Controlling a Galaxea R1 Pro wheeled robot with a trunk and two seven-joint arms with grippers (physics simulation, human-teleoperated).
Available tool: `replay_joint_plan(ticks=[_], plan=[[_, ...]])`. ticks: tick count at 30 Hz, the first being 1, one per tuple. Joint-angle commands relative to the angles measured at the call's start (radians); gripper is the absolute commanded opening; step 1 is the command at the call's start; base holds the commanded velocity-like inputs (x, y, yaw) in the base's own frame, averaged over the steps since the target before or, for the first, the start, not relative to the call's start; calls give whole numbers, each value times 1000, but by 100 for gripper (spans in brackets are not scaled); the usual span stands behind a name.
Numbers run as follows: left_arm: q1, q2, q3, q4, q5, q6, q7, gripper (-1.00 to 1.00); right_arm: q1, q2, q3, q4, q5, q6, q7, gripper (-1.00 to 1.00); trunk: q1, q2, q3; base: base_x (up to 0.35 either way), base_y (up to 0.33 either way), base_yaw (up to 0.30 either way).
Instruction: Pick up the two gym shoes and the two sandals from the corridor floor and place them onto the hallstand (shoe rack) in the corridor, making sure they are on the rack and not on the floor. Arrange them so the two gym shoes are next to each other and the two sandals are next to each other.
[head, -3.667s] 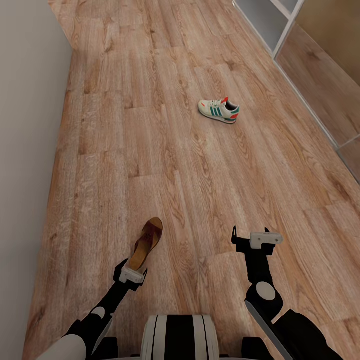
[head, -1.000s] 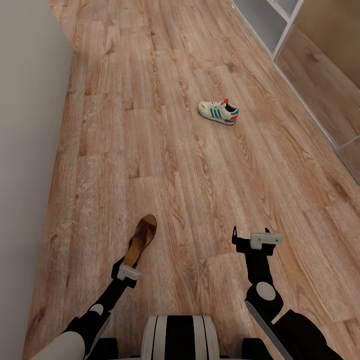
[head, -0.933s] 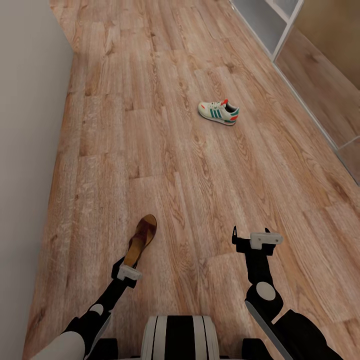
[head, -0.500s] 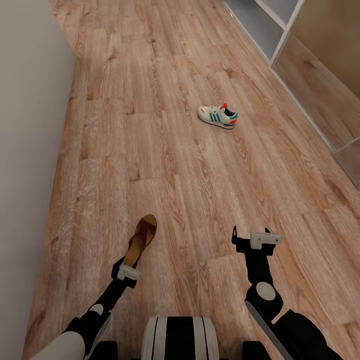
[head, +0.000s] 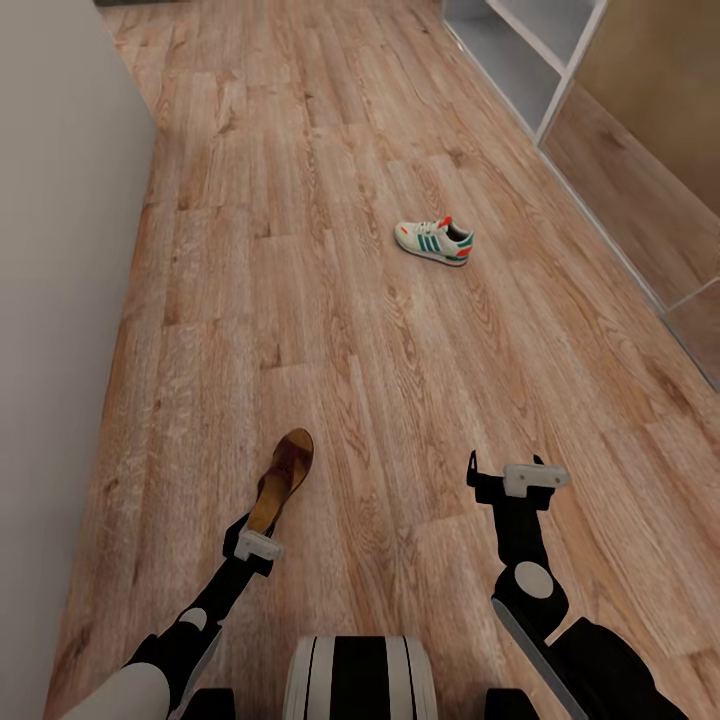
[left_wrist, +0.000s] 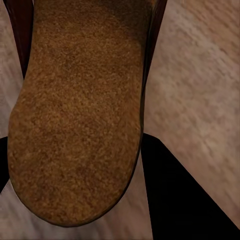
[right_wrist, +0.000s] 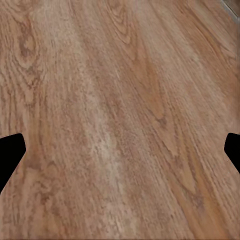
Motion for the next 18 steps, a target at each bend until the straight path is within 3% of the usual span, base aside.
replay_joint_plan(ticks=[1, 18], plan=[[0, -1, 9, 0, -6, -3, -8, -100, -1, -1, 2, -1, -3, 7, -7, 100, 0, 0, 1, 0, 0, 0], [0, -1, 9, 0, -6, -3, -8, -100, -1, 3, 0, -2, -3, 7, -7, 100, 0, 0, 27, 0, 0, 0]])
